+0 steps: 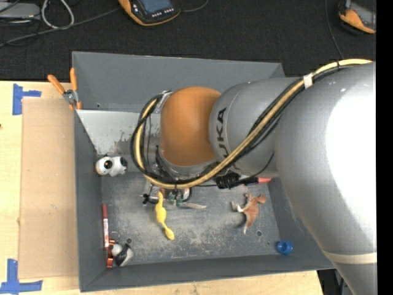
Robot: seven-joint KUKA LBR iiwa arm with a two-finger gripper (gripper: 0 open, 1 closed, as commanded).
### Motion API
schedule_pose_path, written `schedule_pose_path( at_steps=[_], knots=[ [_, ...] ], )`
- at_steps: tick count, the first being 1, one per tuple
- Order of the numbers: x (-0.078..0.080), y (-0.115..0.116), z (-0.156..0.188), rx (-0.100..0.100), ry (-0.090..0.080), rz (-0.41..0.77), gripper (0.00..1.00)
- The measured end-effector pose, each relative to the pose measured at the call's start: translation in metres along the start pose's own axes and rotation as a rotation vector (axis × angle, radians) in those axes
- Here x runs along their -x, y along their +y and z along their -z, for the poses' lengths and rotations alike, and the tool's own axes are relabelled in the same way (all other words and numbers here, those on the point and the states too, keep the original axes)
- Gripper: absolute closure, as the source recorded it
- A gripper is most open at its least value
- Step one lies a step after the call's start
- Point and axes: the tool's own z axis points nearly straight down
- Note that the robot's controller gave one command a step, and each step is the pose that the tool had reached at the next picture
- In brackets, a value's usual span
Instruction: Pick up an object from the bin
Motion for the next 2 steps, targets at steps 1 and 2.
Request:
schedule_pose_path(
  at_steps=[1, 2],
  knots=[
    [-0.001, -0.001, 0.016, -0.002, 0.005, -0.001, 1.00],
    [-0.001, -0.001, 0.046, -0.002, 0.006, -0.001, 1.00]
  ],
)
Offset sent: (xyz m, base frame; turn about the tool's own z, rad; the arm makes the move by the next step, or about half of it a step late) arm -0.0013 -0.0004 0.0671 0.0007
